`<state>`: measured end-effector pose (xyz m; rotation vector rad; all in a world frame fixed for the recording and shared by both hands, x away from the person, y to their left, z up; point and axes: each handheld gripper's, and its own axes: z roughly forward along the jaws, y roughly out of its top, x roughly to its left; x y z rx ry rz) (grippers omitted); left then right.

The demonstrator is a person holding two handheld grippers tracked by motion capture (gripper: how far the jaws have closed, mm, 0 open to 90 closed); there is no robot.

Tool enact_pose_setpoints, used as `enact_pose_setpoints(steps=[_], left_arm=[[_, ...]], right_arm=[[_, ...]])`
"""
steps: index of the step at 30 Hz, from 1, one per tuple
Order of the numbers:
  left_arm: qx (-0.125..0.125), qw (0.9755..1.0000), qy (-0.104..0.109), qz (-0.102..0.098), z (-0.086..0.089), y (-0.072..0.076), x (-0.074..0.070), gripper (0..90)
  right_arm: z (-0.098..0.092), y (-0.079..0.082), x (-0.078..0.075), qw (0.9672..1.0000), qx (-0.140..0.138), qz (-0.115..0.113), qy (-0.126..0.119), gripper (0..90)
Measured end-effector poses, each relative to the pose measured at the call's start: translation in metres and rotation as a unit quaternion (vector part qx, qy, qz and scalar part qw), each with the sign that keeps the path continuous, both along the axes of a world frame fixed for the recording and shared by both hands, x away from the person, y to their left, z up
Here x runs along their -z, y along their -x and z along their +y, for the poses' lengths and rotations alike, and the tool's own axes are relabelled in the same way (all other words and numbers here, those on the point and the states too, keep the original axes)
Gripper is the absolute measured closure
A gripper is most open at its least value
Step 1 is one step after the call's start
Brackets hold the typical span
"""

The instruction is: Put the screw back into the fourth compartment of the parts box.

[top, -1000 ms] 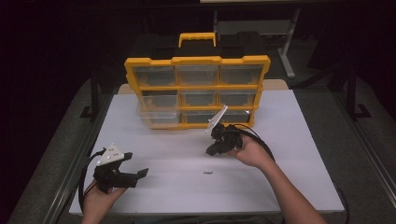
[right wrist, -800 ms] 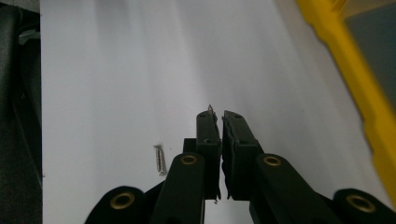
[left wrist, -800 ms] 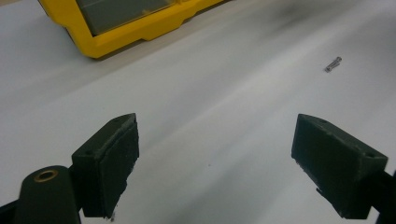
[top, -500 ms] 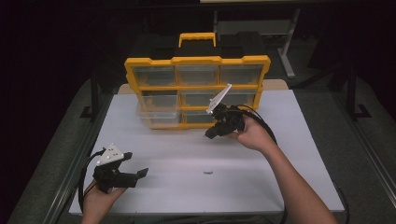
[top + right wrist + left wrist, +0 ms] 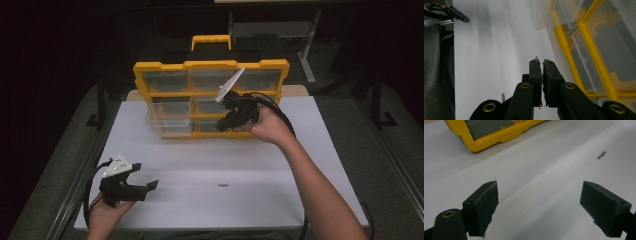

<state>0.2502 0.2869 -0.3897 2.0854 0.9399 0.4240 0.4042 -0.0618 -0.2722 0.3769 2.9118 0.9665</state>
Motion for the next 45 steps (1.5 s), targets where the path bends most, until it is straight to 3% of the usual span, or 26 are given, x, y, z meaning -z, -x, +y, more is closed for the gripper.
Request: enact_pose_setpoints(steps=[11,25,35,45], left_arm=[[-0.001,1.0,0.005,0.0,0.0,0.0,0.001,14.6],[-0.001,1.0,0.007,0.002,0.0,0.0,0.001,14.6],[0.001,1.0,0.006,0.001,0.0,0.0,0.0,14.6],[0.004,1.0,0.007,-0.004,0.0,0.0,0.001,14.6]], right_arm=[[0.016,-0.007,-0.036,0.9998,-0.006,-0.02,-0.005,84.9],[0.068,-0.016,-0.065,0.9989,-0.032,-0.034,-0.006,84.9],[0.102,-0.023,-0.058,0.999,-0.039,-0.023,0.0,84.8],[0.119,-0.034,-0.035,0.9993,-0.033,-0.01,0.012,84.8]])
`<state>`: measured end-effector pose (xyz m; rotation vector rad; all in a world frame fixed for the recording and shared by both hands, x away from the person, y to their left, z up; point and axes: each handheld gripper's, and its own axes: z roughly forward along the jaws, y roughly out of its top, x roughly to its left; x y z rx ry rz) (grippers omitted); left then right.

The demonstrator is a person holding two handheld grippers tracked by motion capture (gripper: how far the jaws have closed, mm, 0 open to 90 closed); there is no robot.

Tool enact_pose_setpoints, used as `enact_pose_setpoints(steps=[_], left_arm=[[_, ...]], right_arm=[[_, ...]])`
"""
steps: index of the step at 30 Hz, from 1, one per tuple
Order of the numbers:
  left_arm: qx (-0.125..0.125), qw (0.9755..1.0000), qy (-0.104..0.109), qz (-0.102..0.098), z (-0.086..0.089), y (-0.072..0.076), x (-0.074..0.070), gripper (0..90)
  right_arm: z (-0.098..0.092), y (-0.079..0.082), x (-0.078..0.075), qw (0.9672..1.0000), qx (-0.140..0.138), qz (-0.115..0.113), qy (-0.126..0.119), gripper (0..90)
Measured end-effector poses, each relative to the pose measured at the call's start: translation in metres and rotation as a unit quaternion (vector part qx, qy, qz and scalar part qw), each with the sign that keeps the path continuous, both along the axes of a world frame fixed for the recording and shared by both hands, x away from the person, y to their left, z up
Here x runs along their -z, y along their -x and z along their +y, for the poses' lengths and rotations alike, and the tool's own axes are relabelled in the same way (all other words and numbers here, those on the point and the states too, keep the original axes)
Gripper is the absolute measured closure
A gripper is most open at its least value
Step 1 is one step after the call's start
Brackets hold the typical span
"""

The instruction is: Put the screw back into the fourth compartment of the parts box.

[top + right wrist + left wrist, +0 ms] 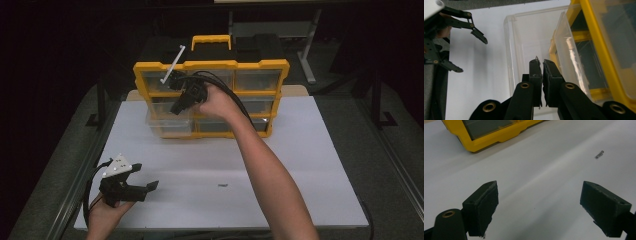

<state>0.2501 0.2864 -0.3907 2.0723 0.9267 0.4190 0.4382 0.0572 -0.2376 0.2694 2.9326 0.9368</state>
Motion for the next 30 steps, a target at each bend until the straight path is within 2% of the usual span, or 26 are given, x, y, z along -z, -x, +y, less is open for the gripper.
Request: enact_pose_setpoints(steps=[8,10,11,12,16,21,24,27,30], left_arm=[[0.001,1.0,0.002,0.0,-0.002,-0.001,0.0,14.6],[0.004,1.0,-0.002,-0.003,-0.002,-0.001,0.0,14.6],[0.001,1.0,0.001,0.001,-0.002,-0.001,0.001,14.6],[0.0,1.0,0.003,0.003,-0.002,-0.001,0.001,14.6],[-0.001,1.0,0.005,0.003,-0.001,-0.001,0.001,14.6],[-0.002,1.0,0.005,0.002,-0.002,-0.001,0.001,14.6],[0.002,1.0,-0.004,0.004,-0.001,-0.001,0.0,14.6],[0.002,1.0,-0.005,0.003,-0.002,0.0,0.0,14.6],[0.002,1.0,-0.006,0.001,-0.001,-0.001,0.0,14.6]], right_arm=[[0.007,-0.005,0.015,0.9999,-0.001,0.01,0.006,84.5],[0.007,-0.005,0.016,0.9999,0.001,0.011,0.0,83.3],[0.007,-0.006,0.016,0.9999,0.003,0.013,-0.005,79.2],[0.006,-0.006,0.015,0.9998,0.003,0.016,-0.009,78.9],[0.002,-0.004,0.009,0.9998,0.005,0.009,-0.016,77.3],[-0.014,0.002,-0.003,0.9997,0.01,0.0,-0.022,75.8],[-0.027,0.009,-0.011,0.9995,0.011,-0.004,-0.031,75.3],[-0.042,0.017,-0.015,0.9993,0.011,-0.014,-0.032,74.5],[-0.059,0.026,-0.013,0.9992,0.018,-0.014,-0.034,74.1]])
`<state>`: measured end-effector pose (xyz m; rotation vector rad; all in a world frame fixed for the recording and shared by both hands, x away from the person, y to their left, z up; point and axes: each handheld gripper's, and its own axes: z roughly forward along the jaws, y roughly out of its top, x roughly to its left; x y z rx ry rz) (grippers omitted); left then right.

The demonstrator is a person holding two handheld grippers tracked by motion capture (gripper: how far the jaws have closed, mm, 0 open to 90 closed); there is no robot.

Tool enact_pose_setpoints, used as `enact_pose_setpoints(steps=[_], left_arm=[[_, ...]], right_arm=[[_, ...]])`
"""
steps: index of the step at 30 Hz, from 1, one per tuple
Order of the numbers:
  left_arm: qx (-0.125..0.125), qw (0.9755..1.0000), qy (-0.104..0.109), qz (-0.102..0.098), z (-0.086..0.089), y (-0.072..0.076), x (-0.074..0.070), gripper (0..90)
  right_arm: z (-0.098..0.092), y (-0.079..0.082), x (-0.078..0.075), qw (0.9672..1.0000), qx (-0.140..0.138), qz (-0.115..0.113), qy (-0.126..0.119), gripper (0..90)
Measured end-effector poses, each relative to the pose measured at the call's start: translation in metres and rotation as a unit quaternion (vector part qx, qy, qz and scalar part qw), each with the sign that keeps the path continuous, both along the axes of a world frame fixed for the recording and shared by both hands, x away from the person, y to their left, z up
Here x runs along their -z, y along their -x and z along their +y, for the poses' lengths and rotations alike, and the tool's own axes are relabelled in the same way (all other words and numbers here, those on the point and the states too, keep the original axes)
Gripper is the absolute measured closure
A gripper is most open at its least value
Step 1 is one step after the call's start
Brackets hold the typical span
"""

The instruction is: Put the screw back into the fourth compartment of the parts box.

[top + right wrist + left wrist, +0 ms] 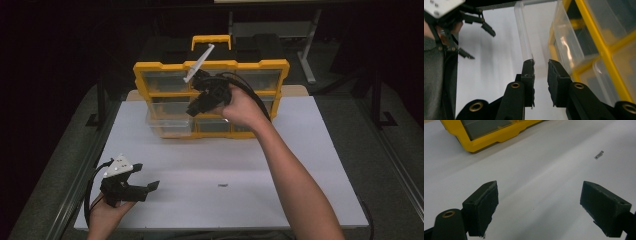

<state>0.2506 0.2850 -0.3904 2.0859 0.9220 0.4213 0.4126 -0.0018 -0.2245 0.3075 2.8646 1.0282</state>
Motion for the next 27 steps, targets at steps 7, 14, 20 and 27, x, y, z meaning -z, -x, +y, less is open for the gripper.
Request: enact_pose_setpoints(steps=[7,14,20,27], left_arm=[[0.0,1.0,-0.005,0.0,0.0,0.0,0.0,14.6],[-0.001,1.0,-0.005,0.0,-0.001,0.0,0.001,14.6],[-0.003,1.0,-0.001,-0.001,-0.001,-0.001,0.001,14.6],[-0.005,1.0,0.0,0.001,-0.001,0.0,0.002,14.6]], right_arm=[[-0.034,0.015,0.02,0.9999,0.009,0.001,-0.006,73.0],[-0.052,0.034,0.058,0.9998,0.011,0.018,-0.006,71.5],[-0.061,0.046,0.088,0.9993,0.008,0.035,-0.015,70.6],[-0.068,0.057,0.12,0.9986,0.012,0.052,-0.006,69.7]])
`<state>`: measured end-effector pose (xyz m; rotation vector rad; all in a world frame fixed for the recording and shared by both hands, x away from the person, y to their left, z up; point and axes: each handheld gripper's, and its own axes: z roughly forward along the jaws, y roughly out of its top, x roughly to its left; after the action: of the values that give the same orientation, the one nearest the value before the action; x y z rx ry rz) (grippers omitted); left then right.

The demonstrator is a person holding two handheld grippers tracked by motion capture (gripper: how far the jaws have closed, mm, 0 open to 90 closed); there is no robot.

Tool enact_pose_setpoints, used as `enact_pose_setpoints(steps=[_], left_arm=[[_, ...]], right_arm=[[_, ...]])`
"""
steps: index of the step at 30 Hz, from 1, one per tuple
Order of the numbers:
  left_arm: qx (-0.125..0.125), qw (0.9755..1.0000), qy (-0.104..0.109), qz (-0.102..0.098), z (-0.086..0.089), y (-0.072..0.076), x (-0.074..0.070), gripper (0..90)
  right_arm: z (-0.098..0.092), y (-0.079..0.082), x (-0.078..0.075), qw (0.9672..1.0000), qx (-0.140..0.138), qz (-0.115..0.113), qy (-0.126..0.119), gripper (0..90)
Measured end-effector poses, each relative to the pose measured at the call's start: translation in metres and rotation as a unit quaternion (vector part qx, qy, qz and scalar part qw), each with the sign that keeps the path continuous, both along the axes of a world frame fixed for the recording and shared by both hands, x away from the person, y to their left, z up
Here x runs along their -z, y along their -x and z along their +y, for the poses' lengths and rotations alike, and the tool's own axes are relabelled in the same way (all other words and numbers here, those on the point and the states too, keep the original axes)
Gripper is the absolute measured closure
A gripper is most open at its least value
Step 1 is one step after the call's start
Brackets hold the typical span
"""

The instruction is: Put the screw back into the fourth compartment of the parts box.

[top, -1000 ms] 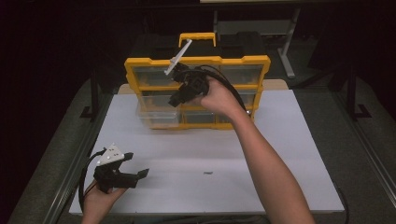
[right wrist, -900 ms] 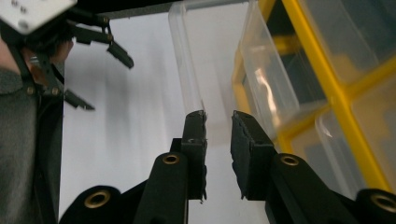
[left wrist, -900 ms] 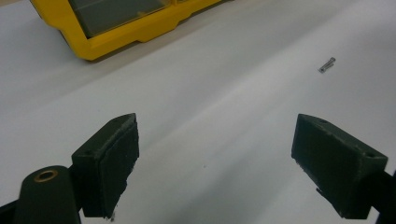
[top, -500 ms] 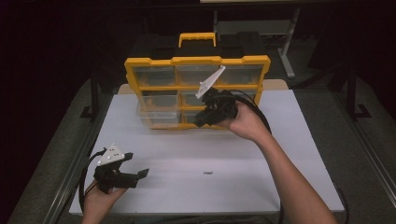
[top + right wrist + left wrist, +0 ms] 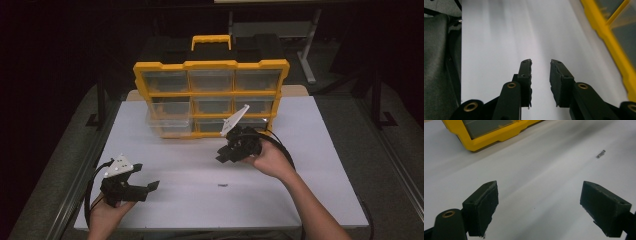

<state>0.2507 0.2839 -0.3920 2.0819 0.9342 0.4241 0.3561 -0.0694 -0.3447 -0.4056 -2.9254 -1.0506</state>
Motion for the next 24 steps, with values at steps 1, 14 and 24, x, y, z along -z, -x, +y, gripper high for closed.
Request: enact_pose_setpoints(steps=[1,14,24], left_arm=[[0.0,1.0,0.0,0.001,0.0,0.0,0.0,14.6],[0.0,1.0,0.0,-0.001,0.0,0.0,0.0,14.6],[0.001,1.0,-0.004,0.0,0.001,0.0,0.0,14.6]], right_arm=[[-0.001,0.001,0.004,1.0,0.003,0.001,0.004,69.5],[-0.001,0.015,0.056,0.9992,-0.003,0.028,0.027,69.6],[0.002,0.019,0.078,0.9981,-0.009,0.031,0.053,73.9]])
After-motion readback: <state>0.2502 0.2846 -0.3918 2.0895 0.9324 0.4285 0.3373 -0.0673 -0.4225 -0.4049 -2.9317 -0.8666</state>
